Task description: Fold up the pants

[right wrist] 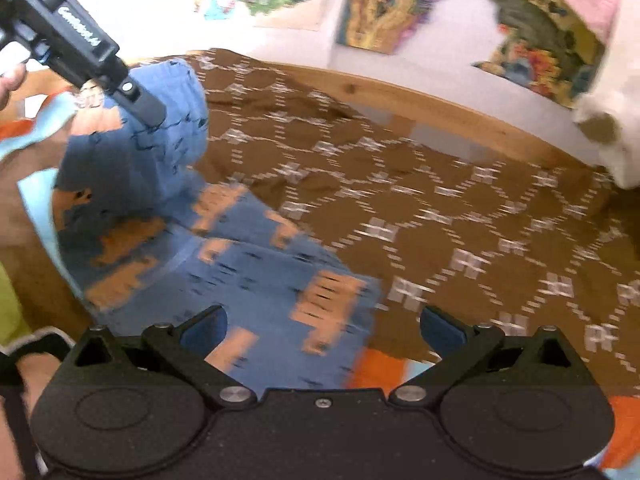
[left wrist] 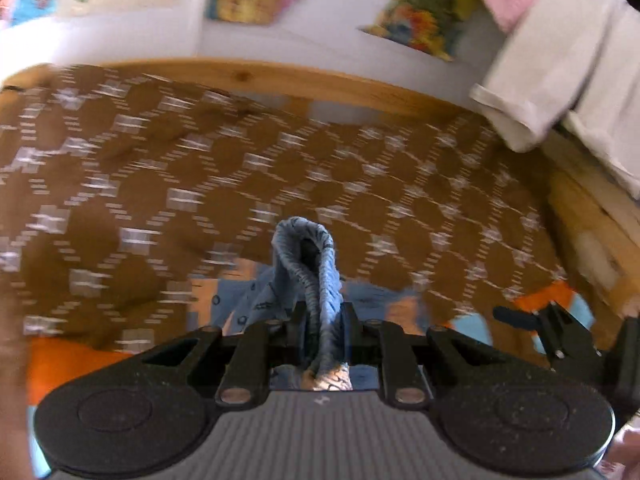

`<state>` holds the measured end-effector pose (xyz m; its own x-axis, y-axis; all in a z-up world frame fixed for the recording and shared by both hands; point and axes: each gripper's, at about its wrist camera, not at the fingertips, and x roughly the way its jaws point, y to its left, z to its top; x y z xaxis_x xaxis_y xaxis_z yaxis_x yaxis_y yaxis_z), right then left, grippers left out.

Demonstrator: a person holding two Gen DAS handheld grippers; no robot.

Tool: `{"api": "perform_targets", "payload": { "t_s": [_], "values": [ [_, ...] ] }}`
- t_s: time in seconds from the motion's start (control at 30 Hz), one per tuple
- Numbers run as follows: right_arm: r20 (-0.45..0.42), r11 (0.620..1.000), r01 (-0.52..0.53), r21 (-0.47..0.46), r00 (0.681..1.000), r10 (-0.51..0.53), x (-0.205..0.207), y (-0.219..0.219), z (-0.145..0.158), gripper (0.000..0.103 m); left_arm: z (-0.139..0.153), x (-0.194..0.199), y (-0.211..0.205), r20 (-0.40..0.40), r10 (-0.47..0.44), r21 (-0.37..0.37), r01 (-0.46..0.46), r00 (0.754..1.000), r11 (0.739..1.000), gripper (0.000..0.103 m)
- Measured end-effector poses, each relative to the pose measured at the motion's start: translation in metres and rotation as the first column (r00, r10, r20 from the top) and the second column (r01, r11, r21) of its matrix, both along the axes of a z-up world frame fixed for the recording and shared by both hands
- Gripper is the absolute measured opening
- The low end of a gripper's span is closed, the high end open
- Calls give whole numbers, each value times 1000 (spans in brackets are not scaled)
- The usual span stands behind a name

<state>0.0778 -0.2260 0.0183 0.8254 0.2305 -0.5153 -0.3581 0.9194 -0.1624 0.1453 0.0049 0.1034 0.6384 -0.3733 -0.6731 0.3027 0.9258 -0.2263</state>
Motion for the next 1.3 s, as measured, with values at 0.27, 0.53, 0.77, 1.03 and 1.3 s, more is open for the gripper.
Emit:
{"api": "perform_targets", "payload": {
  "t_s": [0.27,0.53,0.77,1.03,1.3],
  "values": [
    [3,987,154,-37,988,-154,-1,-55,-5,102,-36,11,-85,-29,-166,15,166,986,986,18],
    [-12,978,200,-60,979,-201,1,-81,-17,102,-85,8,-122,-70,-297,73,302,952,951,58],
    [-32,979,203,17,979,-203,7,-89,-11,102,-86,-22,-112,23,-358,135,352,933,926,67],
    [-204,944,108,312,978,-44,37,-79,-1,102,-116,-41,-127,-32,-439,233,433,898,871,62],
    [-250,967,204,153,955,-161,70,-58,-19,102,-119,-56,-136,0,-499,303,475,867,826,62]
  ]
}}
